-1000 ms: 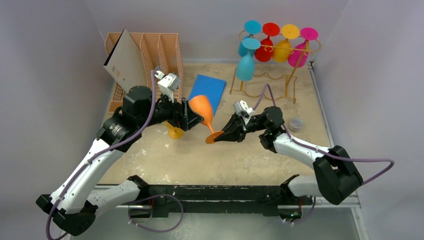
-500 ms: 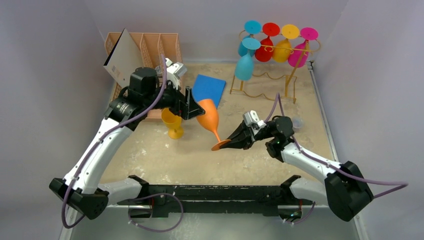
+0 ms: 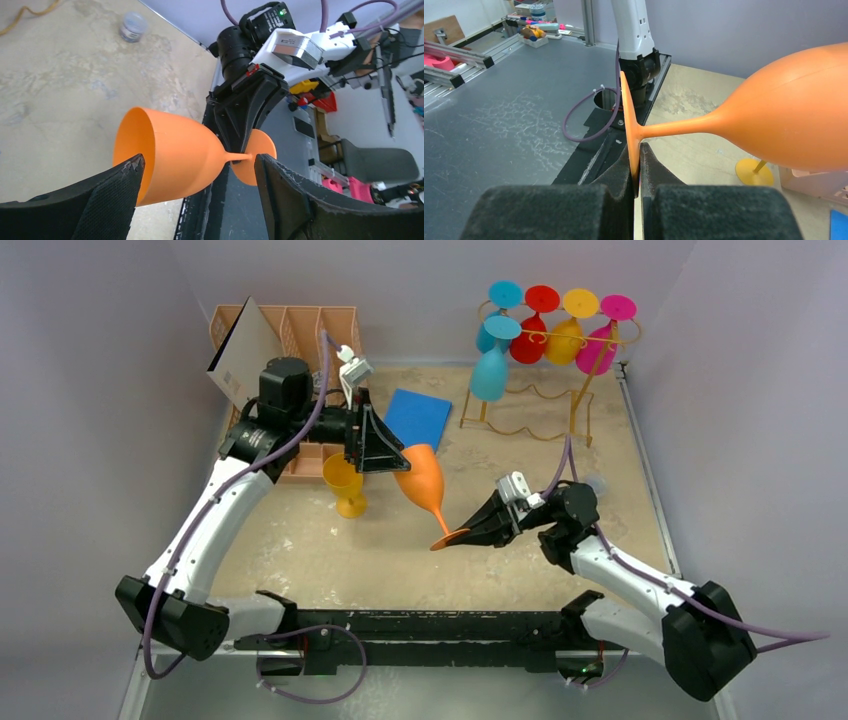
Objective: Take the wine glass off the wine glass rack
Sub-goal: Place the wine glass at the center of the board.
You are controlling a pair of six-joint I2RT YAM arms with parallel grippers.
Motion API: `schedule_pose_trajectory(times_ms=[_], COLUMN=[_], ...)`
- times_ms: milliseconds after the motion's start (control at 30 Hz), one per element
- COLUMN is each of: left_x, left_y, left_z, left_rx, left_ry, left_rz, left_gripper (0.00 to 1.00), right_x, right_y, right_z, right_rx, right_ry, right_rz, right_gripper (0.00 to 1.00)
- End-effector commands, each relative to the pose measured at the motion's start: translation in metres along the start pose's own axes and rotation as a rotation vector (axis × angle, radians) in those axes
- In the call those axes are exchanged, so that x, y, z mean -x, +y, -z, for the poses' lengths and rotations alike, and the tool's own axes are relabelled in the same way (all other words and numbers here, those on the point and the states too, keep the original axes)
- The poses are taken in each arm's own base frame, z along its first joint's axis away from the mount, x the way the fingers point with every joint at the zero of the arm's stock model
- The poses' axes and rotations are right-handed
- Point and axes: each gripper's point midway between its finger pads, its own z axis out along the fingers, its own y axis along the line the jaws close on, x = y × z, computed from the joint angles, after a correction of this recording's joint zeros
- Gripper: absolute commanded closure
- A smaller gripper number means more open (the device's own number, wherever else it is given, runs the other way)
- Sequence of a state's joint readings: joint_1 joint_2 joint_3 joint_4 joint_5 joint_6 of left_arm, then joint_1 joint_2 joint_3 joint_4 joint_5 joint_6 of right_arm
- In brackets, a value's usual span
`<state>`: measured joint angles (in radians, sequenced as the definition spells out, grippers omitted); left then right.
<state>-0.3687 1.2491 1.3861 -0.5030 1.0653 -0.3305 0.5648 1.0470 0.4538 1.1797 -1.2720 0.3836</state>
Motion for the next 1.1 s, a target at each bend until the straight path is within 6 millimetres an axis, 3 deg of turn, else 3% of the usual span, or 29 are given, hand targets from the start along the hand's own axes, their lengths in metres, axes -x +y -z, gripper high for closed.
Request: schedule_pose_trajectory(times_ms=[0,167,400,1067], left_x=[0.004,0.000,-0.005,-0.022], left_y=[-0.019,-0.010,-0.024,-0.038], left_z=[0.002,-0.003,0.000,0.008], left_rx=[-0.144,-0.174,-0.289,-0.400], left_ry=[0.021,0.049,0.081,0.123], left_rz=[-0.033,0.012,0.010,0.042], left_gripper=[0.21,0.28,0.50,0.87], right_x=[0.014,0.018,0.014,0.013], right_y=[0.007,0.008,-0.002,-0.023], right_z=[-0.001,-0.001,-0.001,-0.004], right_rx=[0.015,0.014,-0.028,-0.092], right_ry=[-0.019,-0.021,-0.034,-0.066], right_rz=[0.068,0.074,0.068,0.050], right_gripper=[1.00,1.00,1.00,1.00])
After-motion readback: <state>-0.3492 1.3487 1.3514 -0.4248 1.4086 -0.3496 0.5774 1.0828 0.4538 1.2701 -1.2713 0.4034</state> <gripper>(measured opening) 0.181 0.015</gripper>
